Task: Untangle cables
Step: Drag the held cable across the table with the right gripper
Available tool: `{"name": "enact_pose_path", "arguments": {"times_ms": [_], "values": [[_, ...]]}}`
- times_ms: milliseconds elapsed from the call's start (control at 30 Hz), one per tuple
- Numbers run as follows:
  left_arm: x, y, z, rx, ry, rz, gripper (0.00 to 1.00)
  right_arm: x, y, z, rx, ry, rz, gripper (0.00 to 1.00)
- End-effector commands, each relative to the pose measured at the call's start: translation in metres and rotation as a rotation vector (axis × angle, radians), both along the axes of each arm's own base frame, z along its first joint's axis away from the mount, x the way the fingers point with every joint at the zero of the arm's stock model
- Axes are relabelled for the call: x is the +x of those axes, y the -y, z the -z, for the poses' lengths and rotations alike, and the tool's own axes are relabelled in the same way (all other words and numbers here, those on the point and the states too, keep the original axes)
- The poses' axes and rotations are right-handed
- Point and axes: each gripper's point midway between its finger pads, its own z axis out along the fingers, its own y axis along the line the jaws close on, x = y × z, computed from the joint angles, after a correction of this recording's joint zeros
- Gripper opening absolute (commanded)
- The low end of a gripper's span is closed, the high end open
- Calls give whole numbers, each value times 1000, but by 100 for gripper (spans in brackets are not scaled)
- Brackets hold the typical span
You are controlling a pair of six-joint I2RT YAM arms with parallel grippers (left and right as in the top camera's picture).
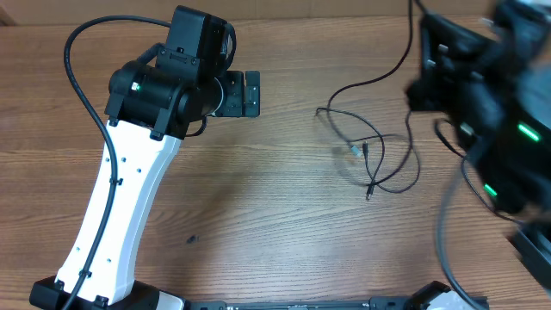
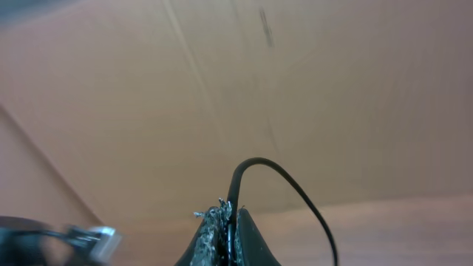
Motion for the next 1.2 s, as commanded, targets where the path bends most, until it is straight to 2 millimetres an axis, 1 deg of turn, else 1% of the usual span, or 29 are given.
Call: {"name": "enact_pose_path", "arguments": {"times_ms": [0,67,133,200,267,333,367,433,500,533,667,767,800,833,900,967,1033,1167], "values": [[4,-2,-2,3,8,-18,100,-24,11,-25,70,75,-18,4],[4,-2,-2,3,8,-18,100,-28,24,-31,64,100,38,4],[4,-2,-2,3,8,-18,100,-26,35,-33,35,112,106,4],[4,-2,-2,3,8,-18,100,-21,48,-31,9,110,192,4],[4,-2,-2,3,8,-18,100,-16,56,-28,-5,101,259,4],[4,-2,-2,3,8,-18,100,-9,61,-27,-71,102,308,4],[4,-2,-2,3,8,-18,100,0,60,-25,-159,100,334,4],[4,-2,-2,3,8,-18,100,13,53,-20,-271,89,338,4],[4,-2,-2,3,8,-18,100,28,45,-12,-380,70,329,4],[4,-2,-2,3,8,-18,100,39,40,-5,-431,54,327,4],[4,-2,-2,3,8,-18,99,77,32,17,-488,0,349,4],[4,-2,-2,3,8,-18,100,105,31,29,-496,-18,380,4],[4,-2,-2,3,8,-18,99,123,32,35,-495,-21,402,4],[4,-2,-2,3,8,-18,100,130,33,37,-493,-21,414,4],[4,-2,-2,3,8,-18,100,140,36,38,-483,-11,435,4],[4,-2,-2,3,8,-18,100,147,42,33,-463,11,460,4],[4,-2,-2,3,8,-18,100,150,48,26,-441,36,483,4],[4,-2,-2,3,8,-18,99,151,67,9,-395,93,550,4]]}}
